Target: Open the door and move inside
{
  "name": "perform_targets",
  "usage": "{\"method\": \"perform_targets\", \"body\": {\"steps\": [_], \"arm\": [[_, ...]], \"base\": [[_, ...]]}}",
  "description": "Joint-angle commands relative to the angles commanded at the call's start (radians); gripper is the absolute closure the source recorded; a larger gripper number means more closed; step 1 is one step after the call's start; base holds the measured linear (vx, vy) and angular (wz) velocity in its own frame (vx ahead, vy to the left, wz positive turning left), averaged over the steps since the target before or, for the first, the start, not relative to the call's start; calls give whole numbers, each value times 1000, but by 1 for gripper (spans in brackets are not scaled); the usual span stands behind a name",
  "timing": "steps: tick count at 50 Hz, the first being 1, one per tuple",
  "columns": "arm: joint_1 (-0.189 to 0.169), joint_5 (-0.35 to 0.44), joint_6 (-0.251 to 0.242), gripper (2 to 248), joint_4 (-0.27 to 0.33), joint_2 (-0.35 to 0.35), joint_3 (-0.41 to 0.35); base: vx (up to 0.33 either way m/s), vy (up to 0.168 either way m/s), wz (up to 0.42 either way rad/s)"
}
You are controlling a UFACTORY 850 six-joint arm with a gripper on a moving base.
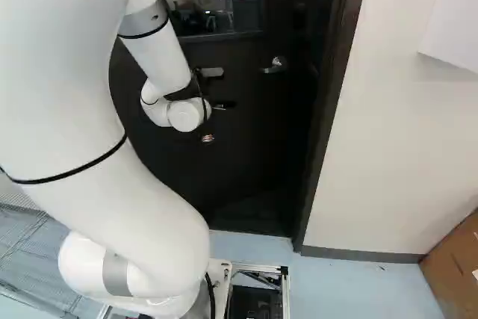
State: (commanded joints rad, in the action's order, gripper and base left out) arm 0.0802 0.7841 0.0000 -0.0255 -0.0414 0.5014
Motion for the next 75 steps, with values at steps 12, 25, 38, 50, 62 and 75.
{"method": "perform_targets", "body": {"steps": [12,25,38,50,62,75], "arm": [[0,0,0,3,-88,-1,1],[13,0,0,3,-184,-42,44],[32,0,0,3,-280,-103,110],[53,0,0,3,-368,-156,170],[75,0,0,3,-445,-205,226],[98,0,0,3,-486,-257,287]], "base": [[0,0,0],[0,0,0],[0,0,0],[0,0,0],[0,0,0],[0,0,0]]}}
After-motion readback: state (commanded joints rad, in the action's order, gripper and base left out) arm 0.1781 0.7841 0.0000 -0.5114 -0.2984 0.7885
